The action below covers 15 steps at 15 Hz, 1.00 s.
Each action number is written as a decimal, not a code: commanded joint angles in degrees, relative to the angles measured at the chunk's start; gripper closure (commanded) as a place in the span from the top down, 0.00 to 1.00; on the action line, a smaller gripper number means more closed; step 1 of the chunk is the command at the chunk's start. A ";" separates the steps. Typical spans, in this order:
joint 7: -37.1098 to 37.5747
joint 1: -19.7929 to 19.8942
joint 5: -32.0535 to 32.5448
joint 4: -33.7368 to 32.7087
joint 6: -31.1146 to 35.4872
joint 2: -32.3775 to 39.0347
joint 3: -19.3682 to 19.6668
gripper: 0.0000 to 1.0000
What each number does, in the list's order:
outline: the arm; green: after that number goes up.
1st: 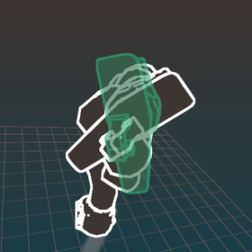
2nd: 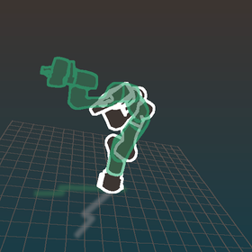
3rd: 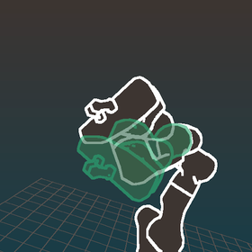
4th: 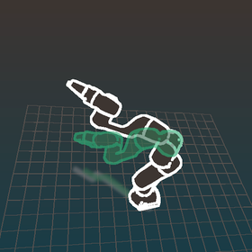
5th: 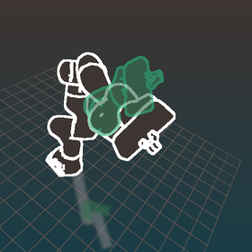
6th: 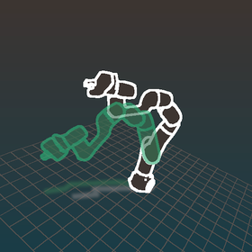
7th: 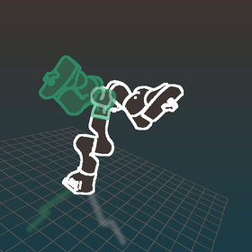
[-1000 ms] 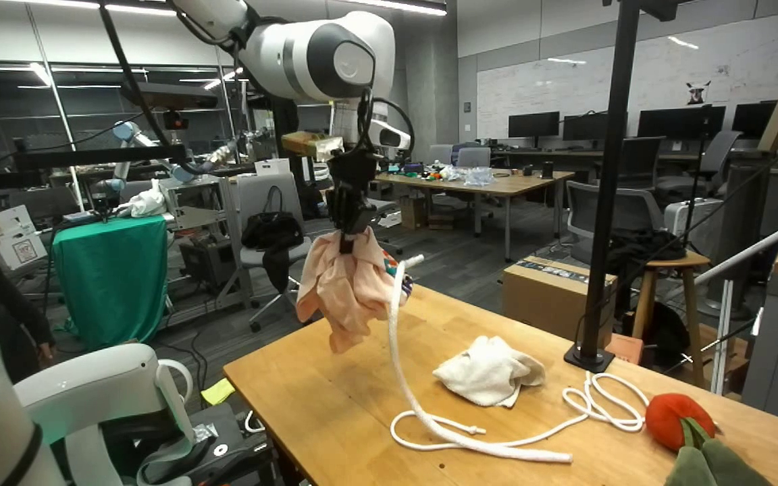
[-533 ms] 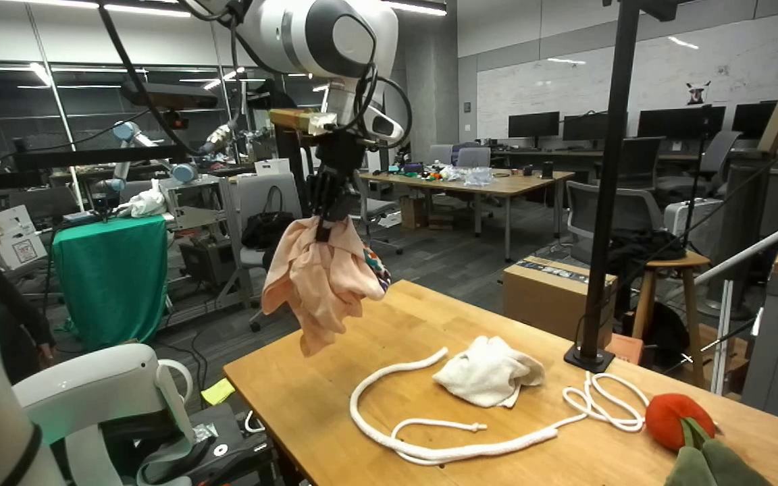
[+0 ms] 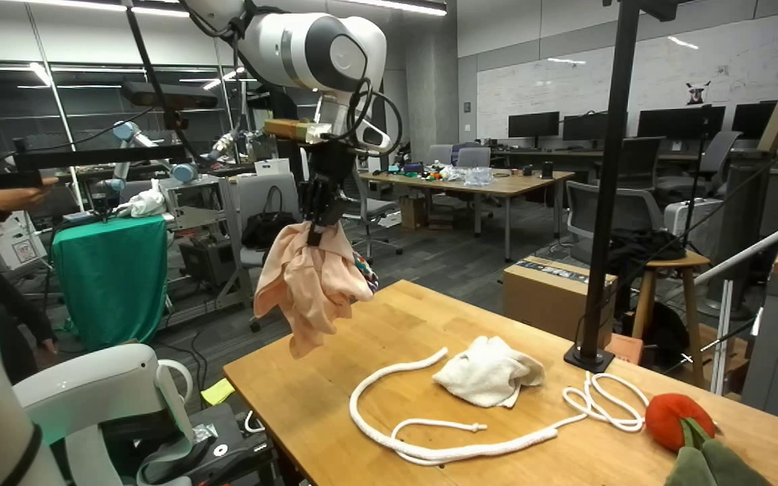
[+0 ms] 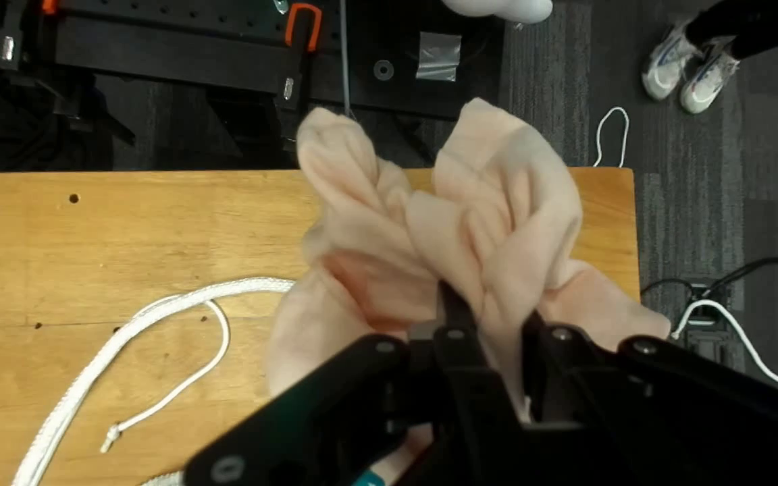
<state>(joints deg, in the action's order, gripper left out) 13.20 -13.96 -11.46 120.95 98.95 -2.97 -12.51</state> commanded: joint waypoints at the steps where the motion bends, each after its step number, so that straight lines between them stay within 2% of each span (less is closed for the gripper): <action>1: 3.00 -1.40 2.85 -6.06 -1.02 5.52 -2.55 0.09; 8: 6.48 -6.17 10.75 -19.20 -2.56 17.88 -4.62 0.09; 15: 8.42 -10.28 12.18 -30.45 -4.75 27.81 -3.28 0.09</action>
<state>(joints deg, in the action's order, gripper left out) 20.09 -22.28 -0.84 97.53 97.87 20.35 -16.70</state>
